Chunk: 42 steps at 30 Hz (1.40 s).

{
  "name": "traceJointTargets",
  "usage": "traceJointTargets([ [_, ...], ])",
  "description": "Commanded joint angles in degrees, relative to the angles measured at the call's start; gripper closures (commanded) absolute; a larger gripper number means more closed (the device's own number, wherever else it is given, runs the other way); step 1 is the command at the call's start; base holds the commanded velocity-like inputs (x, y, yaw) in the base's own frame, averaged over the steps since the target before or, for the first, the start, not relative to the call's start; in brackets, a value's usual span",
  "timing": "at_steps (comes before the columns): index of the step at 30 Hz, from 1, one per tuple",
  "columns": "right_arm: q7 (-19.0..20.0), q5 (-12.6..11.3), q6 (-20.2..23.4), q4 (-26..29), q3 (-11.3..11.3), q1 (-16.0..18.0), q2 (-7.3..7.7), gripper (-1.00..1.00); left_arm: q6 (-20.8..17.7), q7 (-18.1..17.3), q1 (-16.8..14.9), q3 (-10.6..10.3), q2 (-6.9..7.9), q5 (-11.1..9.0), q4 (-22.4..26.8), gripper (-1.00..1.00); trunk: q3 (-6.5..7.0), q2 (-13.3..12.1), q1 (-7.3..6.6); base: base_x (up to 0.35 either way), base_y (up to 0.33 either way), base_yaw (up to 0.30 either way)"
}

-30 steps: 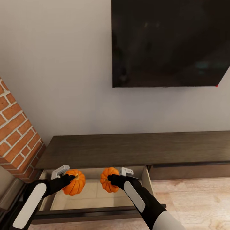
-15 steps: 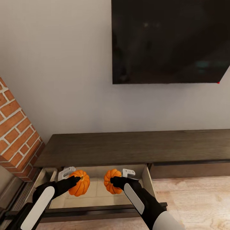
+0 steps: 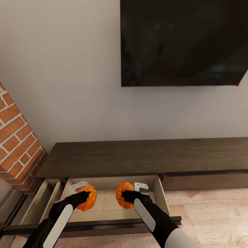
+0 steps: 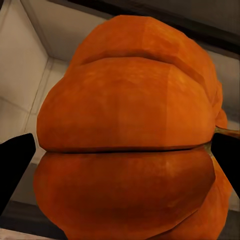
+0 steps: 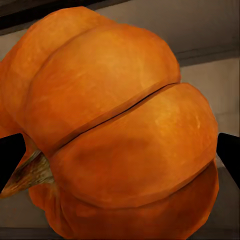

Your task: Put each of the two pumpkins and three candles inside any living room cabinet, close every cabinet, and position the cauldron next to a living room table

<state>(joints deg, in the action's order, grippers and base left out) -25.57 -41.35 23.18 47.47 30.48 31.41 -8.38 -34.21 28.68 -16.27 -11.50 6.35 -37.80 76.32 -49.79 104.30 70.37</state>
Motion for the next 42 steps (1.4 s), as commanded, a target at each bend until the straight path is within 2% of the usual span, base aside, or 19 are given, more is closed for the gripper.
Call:
traceJointTargets([
  [1,-1.41,-0.70,-0.27,0.12,0.23,0.05,-0.01,1.00,0.02,0.59,-0.06,-0.15,0.03,-0.53,0.04,1.00,-0.23,0.44,0.22,0.000,0.000,0.000],
  [7,-3.06,-0.60,-0.88,0.09,0.28,0.05,-0.05,1.00,0.02,0.59,-0.07,-0.10,-0.04,-0.40,-0.03,1.00,-1.31,2.85,1.54,0.000,0.000,0.000],
  [13,-4.17,-0.73,-3.27,0.01,0.28,0.05,-0.06,1.00,0.02,0.59,-0.07,-0.10,-0.09,-0.39,-0.03,1.00,-2.39,5.26,2.85,0.000,0.000,0.000],
  [28,-5.45,-0.80,-3.73,-0.01,0.23,0.05,-0.01,1.00,0.79,0.67,-0.01,-0.10,-0.04,-0.43,0.36,1.00,-2.39,5.26,2.85,0.000,0.001,0.000],
  [42,-4.41,-0.74,-5.20,0.06,0.28,0.05,0.29,1.00,0.74,0.68,-0.02,-0.07,0.06,-0.43,0.23,1.00,-2.39,5.26,2.85,0.042,0.146,0.000],
])
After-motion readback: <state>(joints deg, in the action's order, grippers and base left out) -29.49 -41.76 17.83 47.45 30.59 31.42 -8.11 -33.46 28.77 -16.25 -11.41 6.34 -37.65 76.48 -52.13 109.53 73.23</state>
